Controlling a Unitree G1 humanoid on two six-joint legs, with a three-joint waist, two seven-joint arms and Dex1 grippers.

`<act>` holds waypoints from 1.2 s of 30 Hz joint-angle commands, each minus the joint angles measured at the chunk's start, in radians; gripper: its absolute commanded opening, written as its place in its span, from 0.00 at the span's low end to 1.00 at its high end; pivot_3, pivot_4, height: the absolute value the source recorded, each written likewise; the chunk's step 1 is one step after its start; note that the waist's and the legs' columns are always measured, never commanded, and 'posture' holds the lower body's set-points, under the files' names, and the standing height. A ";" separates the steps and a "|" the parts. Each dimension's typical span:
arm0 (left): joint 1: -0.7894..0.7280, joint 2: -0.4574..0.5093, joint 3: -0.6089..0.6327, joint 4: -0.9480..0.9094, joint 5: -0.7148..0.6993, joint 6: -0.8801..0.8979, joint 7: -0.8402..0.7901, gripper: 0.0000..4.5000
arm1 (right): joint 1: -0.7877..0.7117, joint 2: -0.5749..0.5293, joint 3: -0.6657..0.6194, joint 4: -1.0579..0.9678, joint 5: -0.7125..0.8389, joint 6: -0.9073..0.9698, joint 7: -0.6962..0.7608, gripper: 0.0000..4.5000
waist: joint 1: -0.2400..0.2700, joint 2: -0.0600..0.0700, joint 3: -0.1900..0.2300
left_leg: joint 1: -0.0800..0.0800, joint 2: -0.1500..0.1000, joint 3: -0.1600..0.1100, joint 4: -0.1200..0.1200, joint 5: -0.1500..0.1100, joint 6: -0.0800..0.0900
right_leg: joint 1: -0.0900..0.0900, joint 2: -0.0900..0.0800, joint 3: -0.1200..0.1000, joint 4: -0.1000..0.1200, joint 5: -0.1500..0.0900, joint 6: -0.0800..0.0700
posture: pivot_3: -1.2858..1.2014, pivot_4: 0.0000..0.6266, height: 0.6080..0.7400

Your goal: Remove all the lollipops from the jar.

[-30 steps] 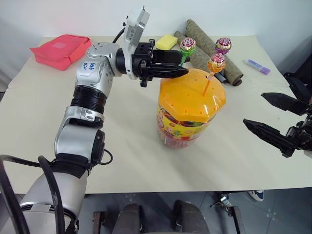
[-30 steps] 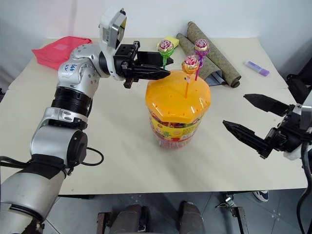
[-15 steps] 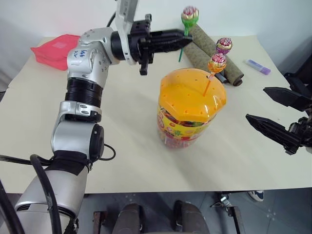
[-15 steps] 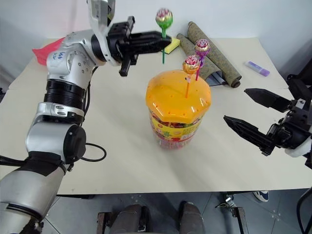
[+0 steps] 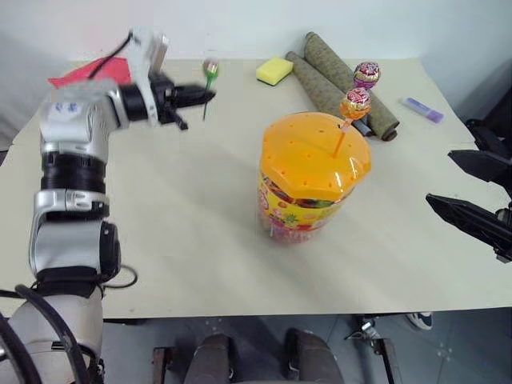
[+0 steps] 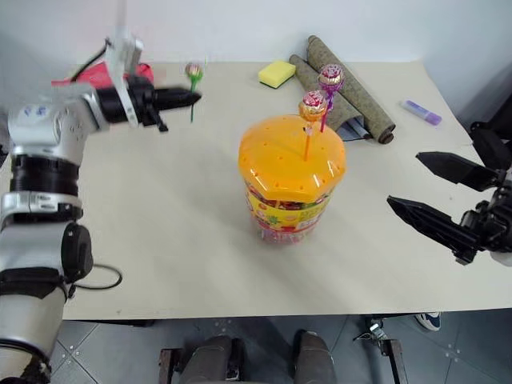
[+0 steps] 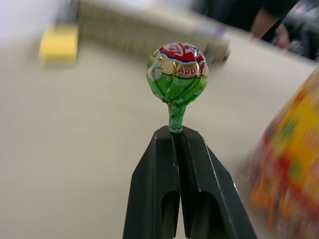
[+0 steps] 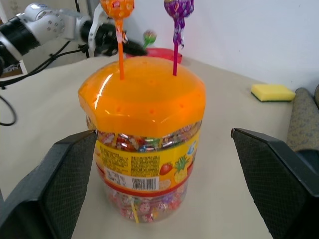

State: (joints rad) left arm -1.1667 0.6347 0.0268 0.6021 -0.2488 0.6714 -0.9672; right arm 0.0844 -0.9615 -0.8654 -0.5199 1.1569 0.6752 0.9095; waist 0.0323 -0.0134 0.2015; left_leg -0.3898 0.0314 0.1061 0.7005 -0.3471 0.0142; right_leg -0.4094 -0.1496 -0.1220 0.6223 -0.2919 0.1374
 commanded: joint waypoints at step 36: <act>0.399 0.400 -0.046 -0.552 -0.020 0.475 0.105 1.00 | -0.073 -0.004 0.061 0.045 -0.128 -0.037 0.023 1.00 | -0.004 -0.002 -0.001 | 0.002 0.000 0.002 0.000 0.000 0.000 | 0.000 0.000 0.003 0.002 0.000 0.000 | 0.52 0.24 1.00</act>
State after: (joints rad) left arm -0.7357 0.9992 -0.0400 0.0865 -0.2563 1.1790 -0.8257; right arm 0.0205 -0.9418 -0.7845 -0.4685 1.0303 0.6542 0.9259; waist 0.0282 -0.0154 0.2005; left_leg -0.3876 0.0315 0.1081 0.7003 -0.3473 0.0140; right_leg -0.4098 -0.1500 -0.1193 0.6246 -0.2920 0.1374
